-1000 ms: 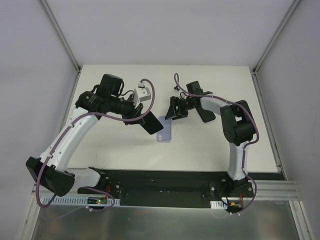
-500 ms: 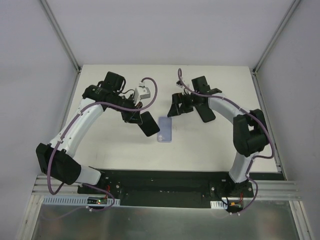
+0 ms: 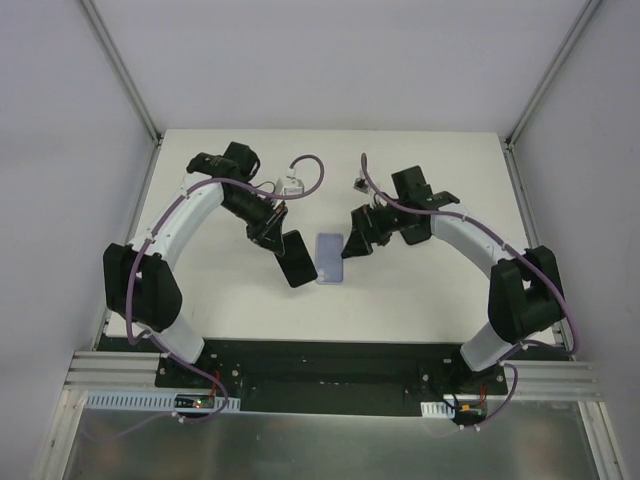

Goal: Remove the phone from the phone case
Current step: Place the phone case at the center of the board, then place the phone at the center of the board.

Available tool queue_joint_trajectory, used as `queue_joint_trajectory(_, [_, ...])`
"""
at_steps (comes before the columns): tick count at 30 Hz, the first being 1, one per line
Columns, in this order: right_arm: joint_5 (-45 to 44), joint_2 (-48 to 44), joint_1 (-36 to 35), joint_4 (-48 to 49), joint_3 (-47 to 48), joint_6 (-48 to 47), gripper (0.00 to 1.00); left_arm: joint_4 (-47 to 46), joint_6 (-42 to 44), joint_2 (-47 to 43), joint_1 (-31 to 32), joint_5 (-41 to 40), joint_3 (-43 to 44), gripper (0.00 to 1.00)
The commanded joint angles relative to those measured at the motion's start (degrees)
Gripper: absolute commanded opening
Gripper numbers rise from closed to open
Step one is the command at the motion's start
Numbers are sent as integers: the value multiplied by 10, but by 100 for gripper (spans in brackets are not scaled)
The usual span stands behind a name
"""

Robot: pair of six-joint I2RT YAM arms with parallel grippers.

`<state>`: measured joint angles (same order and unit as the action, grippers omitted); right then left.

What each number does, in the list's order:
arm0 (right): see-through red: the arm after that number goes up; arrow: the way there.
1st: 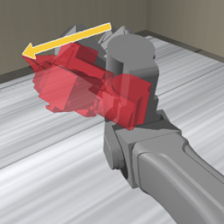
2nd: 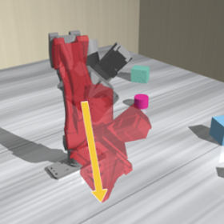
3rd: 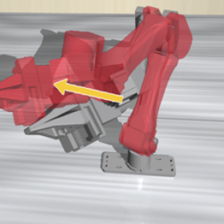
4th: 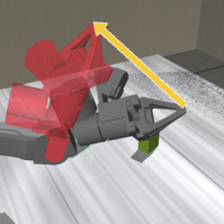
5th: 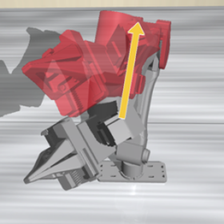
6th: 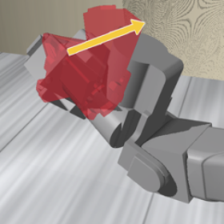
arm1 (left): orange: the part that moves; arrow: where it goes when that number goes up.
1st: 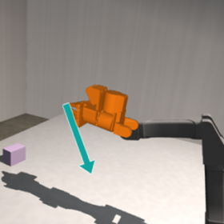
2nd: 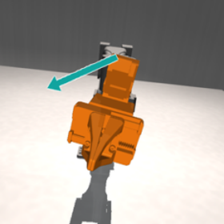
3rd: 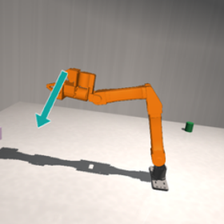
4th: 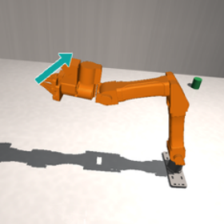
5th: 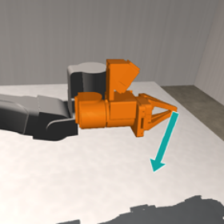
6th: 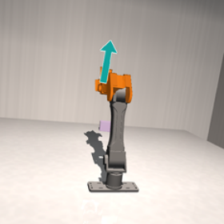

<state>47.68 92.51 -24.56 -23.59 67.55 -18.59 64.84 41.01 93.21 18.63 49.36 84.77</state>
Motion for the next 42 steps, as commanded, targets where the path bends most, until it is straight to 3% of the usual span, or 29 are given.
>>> queue_joint_trajectory(1, [66, -41, -42, 9, -9, -49, 96, 31, 17, -10, -4, 92, 43, 0])
queue_joint_trajectory(11, [81, -28, -94, 180, -16, 45, 93, 32, -8, 0, -4, 181, 37, 0])
queue_joint_trajectory(20, [88, -30, -117, 258, -37, 107, 77, 9, -44, 4, -5, 202, 36, 0])
queue_joint_trajectory(29, [103, -31, -133, 271, -38, 125, 38, -63, -108, -6, -4, 184, 11, 0])
queue_joint_trajectory(35, [104, -33, -135, 271, -43, 128, 0, -93, -131, -14, -7, 150, 0, 0])
queue_joint_trajectory(38, [101, -37, -136, 279, -48, 137, 0, -111, -146, -22, -11, 125, -9, 0])
queue_joint_trajectory(42, [90, -37, -135, 290, -52, 147, 0, -124, -154, -33, -25, 107, -16, 32])
